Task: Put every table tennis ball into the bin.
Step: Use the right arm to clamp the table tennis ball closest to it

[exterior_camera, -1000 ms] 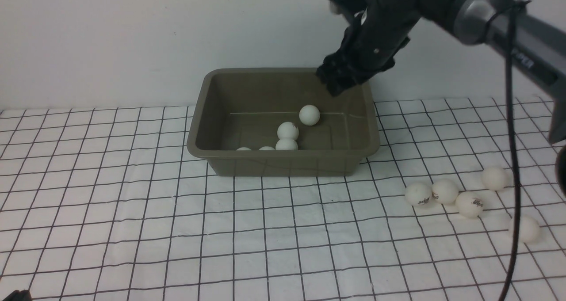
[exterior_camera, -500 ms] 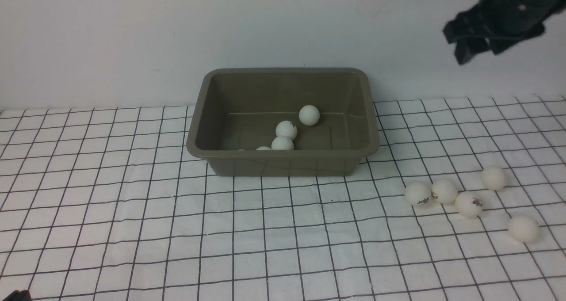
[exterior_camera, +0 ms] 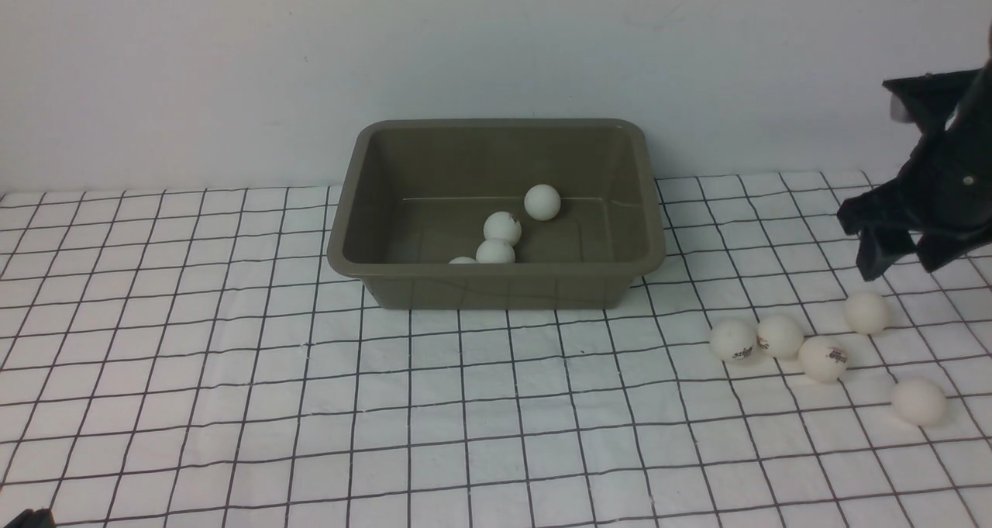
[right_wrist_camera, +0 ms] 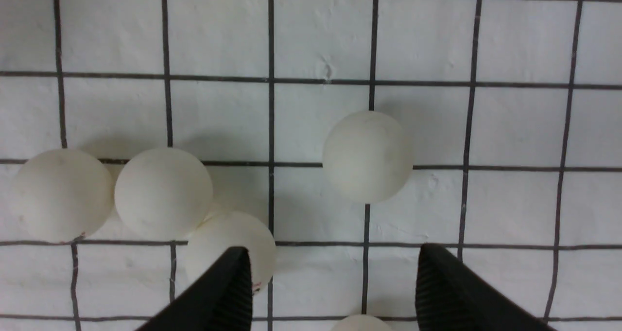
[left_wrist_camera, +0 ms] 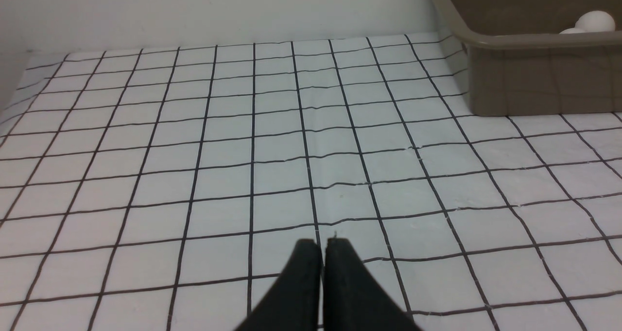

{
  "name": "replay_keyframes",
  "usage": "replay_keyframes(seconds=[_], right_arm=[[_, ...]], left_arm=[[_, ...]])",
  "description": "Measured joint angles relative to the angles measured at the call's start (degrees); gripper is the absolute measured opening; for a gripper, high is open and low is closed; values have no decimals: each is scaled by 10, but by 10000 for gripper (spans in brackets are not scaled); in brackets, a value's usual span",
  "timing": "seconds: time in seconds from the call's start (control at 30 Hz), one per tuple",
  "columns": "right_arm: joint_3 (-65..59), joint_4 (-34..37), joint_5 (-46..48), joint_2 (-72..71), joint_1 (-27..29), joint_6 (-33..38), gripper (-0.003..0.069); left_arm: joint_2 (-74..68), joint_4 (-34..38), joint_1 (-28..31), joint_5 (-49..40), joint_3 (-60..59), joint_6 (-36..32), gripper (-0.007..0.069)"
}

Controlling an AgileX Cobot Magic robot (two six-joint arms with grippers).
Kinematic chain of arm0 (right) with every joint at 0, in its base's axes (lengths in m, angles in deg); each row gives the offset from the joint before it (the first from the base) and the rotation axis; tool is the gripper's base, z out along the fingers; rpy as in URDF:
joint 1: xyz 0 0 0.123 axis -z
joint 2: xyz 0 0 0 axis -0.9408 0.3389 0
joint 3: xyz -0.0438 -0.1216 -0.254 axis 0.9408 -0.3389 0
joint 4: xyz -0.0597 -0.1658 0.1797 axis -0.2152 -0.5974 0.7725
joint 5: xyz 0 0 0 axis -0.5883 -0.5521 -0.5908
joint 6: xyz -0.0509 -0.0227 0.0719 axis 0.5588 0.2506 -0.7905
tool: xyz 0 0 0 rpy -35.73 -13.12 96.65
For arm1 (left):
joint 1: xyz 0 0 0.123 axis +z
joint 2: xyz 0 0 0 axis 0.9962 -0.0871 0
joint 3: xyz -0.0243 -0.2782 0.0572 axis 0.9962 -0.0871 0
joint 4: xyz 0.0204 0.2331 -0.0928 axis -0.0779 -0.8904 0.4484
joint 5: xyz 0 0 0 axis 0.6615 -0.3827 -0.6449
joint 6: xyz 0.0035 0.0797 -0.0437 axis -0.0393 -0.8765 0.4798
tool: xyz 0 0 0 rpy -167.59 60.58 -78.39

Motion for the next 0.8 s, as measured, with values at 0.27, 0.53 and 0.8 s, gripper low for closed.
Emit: replay_keyframes(seconds=[0.27,0.53,0.8], right_arm=[[-5,-1,-38,22,0,0,417],[-5,-17,-53,51,0,-2,417],[-5,-31,-63,67,0,-7,417]], left_arm=[[0,0,0,0,0,0,-4],[0,0,0,0,0,0,-4],[0,0,0,0,0,0,-4]])
